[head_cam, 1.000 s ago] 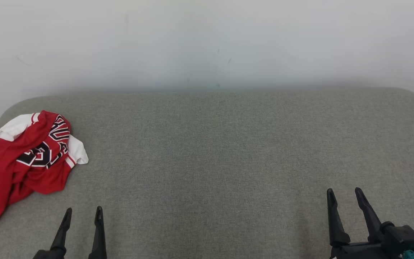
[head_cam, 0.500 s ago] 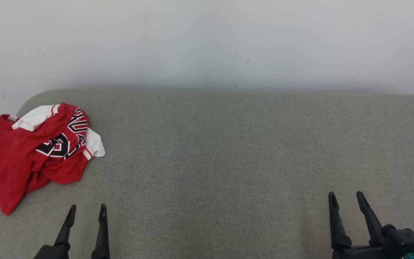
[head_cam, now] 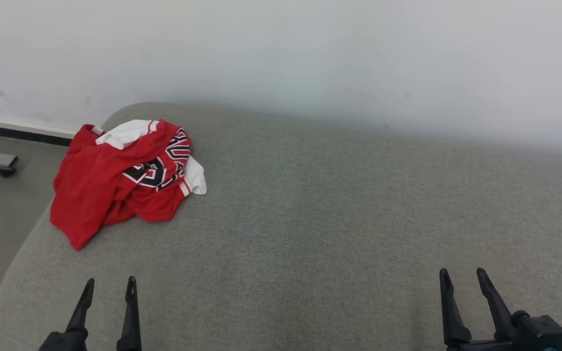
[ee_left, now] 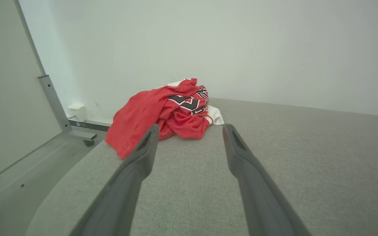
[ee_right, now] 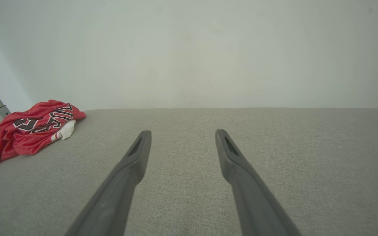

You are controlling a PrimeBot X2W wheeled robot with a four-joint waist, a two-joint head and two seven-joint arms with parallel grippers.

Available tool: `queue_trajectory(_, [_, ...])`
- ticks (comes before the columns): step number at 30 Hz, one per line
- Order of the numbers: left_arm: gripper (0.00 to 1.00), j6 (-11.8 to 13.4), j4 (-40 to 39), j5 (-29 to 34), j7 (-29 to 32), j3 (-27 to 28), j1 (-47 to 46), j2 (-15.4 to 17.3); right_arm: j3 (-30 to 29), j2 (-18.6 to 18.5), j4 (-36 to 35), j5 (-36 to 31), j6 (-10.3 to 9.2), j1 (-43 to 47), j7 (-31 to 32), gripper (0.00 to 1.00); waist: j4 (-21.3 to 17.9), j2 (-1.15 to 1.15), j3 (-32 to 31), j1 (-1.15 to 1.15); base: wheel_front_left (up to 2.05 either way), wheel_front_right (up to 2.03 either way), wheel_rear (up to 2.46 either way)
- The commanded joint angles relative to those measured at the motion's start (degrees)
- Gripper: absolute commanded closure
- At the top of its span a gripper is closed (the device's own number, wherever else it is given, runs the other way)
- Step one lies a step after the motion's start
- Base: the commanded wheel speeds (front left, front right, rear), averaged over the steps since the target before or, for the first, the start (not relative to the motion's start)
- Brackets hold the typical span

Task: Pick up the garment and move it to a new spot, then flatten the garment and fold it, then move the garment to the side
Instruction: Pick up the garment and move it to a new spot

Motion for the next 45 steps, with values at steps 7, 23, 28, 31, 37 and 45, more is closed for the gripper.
queue_trajectory(7, [0.0,0.4,0.4,-0.9,0.2,0.3,0.4,0.6,0.3,-0.1,0.4,-0.2,-0.12,0.0,-0.4,0.0,7.4,0.0,0.1,0.0,0.0,0.0,0.0])
queue_trajectory(23, [0.0,1.5,0.5,-1.7,-0.3,0.4,0.9,1.0,1.2,-0.1,0.4,-0.6,-0.12,-0.3,-0.1,0.0,13.8,0.0,0.4,0.0,0.0,0.0,0.0])
queue_trajectory(28, [0.0,2.0,0.6,-2.0,-0.4,0.4,0.7,1.1,1.4,-0.1,0.5,-0.6,-0.12,-0.6,0.2,0.0,14.4,0.0,0.4,0.0,0.0,0.0,0.0])
queue_trajectory(31, [0.0,2.3,0.6,-2.0,-0.5,0.5,0.9,1.1,1.6,-0.1,0.8,-0.6,-0.12,-0.7,0.1,0.0,14.5,0.0,0.4,0.0,0.0,0.0,0.0])
queue_trajectory(37, [0.0,2.9,0.6,-2.3,-0.7,0.8,1.0,1.2,2.2,-0.1,1.2,-0.5,-0.12,-1.0,0.0,0.0,13.7,0.0,0.4,0.0,0.0,0.0,0.0])
queue_trajectory(45, [0.0,2.2,-0.2,-3.2,-0.6,1.4,-4.7,2.5,2.7,-0.1,0.5,-2.7,-0.12,-3.5,0.8,0.0,8.2,0.0,3.2,0.0,0.0,0.0,0.0])
